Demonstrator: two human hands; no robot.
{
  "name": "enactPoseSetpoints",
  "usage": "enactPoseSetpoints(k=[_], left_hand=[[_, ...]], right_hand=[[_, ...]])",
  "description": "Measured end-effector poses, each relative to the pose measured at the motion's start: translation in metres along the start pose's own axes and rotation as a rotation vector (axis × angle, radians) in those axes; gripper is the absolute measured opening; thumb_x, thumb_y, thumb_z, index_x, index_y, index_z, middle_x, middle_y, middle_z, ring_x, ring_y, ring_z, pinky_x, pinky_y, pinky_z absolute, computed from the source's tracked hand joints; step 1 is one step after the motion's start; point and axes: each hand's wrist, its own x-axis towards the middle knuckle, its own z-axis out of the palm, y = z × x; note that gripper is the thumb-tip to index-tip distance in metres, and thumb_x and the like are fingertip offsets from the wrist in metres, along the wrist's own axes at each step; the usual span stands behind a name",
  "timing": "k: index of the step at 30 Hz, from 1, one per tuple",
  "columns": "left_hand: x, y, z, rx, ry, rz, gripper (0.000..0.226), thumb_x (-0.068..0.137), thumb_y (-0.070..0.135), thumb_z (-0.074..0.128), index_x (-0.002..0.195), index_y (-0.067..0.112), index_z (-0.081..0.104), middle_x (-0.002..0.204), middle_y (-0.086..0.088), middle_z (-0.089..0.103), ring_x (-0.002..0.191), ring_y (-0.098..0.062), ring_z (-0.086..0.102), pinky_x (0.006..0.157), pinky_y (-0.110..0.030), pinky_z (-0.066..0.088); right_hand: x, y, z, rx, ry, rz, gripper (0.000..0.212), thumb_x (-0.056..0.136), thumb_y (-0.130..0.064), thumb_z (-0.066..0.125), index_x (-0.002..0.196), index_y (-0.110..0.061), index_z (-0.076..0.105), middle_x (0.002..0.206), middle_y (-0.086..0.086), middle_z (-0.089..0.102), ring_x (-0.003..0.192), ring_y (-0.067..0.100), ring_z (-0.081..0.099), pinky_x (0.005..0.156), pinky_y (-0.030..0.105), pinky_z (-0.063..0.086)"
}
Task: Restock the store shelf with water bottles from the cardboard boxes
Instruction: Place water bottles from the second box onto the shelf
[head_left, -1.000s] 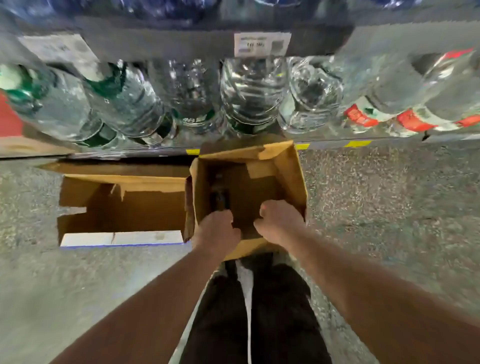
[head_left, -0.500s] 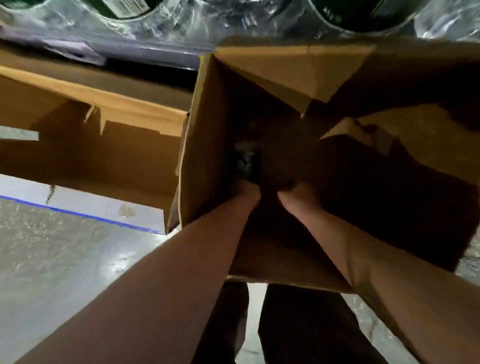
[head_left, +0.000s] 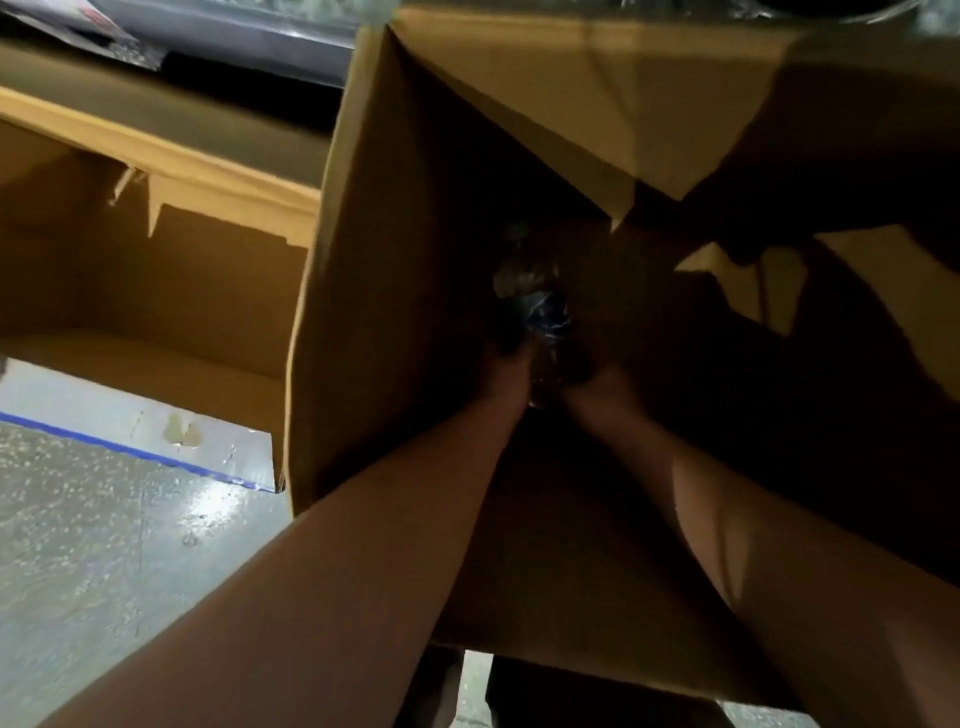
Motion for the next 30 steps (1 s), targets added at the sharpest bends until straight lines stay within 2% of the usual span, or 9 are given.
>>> enactPoseSetpoints(k=[9,11,14,16,20,22,25,27,30], left_hand=[[0.016,0.001,0.0,-0.186,-0.024,-0.027,0.051,0.093,0.04,0.051,0.134,0.01,0.051,0.132,-0.013,0.056,0.118,-0.029,0.055,0.103,-0.043,0.042],[0.017,0.001,-0.002,-0.185,-0.035,-0.016,0.052,0.092,0.04,0.052,0.135,0.011,0.05,0.133,-0.013,0.055,0.118,-0.029,0.054,0.104,-0.044,0.041],[-0.001,0.003,-0.003,-0.196,-0.048,-0.014,0.054,0.091,0.044,0.053,0.135,0.013,0.05,0.132,-0.012,0.056,0.118,-0.029,0.055,0.103,-0.046,0.042],[-0.024,0.005,-0.002,-0.164,-0.036,-0.04,0.058,0.089,0.05,0.054,0.135,0.016,0.05,0.133,-0.011,0.055,0.119,-0.029,0.054,0.103,-0.046,0.042],[-0.078,0.014,-0.011,-0.074,-0.053,-0.022,0.055,0.085,0.054,0.058,0.129,0.023,0.055,0.123,-0.006,0.062,0.108,-0.023,0.06,0.094,-0.035,0.048],[-0.105,0.024,-0.021,-0.032,-0.062,-0.011,0.052,0.084,0.055,0.06,0.126,0.025,0.058,0.116,-0.005,0.066,0.102,-0.022,0.062,0.09,-0.034,0.05],[-0.151,0.039,-0.038,-0.056,-0.077,-0.03,0.05,0.081,0.053,0.063,0.122,0.024,0.061,0.113,-0.006,0.067,0.101,-0.025,0.064,0.093,-0.042,0.05],[-0.182,0.049,-0.05,-0.041,-0.088,-0.038,0.05,0.082,0.055,0.062,0.12,0.025,0.06,0.114,-0.007,0.066,0.103,-0.029,0.062,0.09,-0.047,0.051],[-0.226,0.065,-0.068,-0.04,-0.103,-0.014,0.046,0.082,0.057,0.061,0.116,0.026,0.061,0.11,-0.006,0.066,0.098,-0.029,0.065,0.075,-0.044,0.057]], right_hand=[[0.023,-0.01,0.01,0.024,-0.079,0.073,0.051,0.083,-0.004,0.068,0.132,-0.005,0.051,0.133,0.014,0.055,0.119,0.027,0.054,0.09,0.022,0.042],[0.024,-0.014,0.005,0.03,-0.116,0.105,0.052,0.083,0.0,0.067,0.132,-0.002,0.05,0.132,0.018,0.054,0.118,0.03,0.054,0.092,0.028,0.045],[0.01,-0.014,-0.009,0.11,-0.111,0.179,0.062,0.07,0.018,0.066,0.129,0.004,0.051,0.124,0.026,0.058,0.105,0.034,0.059,0.078,0.037,0.051],[-0.01,-0.018,-0.017,0.129,-0.109,0.186,0.063,0.067,0.019,0.066,0.125,0.0,0.053,0.116,0.019,0.062,0.096,0.033,0.063,0.07,0.033,0.053],[-0.066,-0.032,-0.029,0.204,-0.038,0.119,0.043,0.072,0.004,0.073,0.103,-0.023,0.062,0.092,-0.004,0.067,0.076,0.01,0.062,0.057,0.023,0.05],[-0.1,-0.04,-0.03,0.191,-0.016,0.112,0.048,0.062,0.003,0.079,0.098,-0.027,0.066,0.088,-0.006,0.07,0.08,0.01,0.067,0.065,0.025,0.056],[-0.147,-0.059,-0.027,0.216,-0.015,0.164,0.071,0.049,0.011,0.08,0.113,-0.013,0.06,0.101,0.008,0.07,0.095,0.023,0.066,0.084,0.039,0.055],[-0.177,-0.078,-0.027,0.206,-0.051,0.182,0.06,0.053,0.012,0.077,0.106,-0.014,0.063,0.098,0.009,0.071,0.091,0.024,0.067,0.081,0.037,0.055],[-0.224,-0.105,-0.032,0.178,-0.1,0.152,0.043,0.06,0.013,0.073,0.091,-0.017,0.068,0.09,0.006,0.074,0.082,0.018,0.069,0.066,0.03,0.055]])
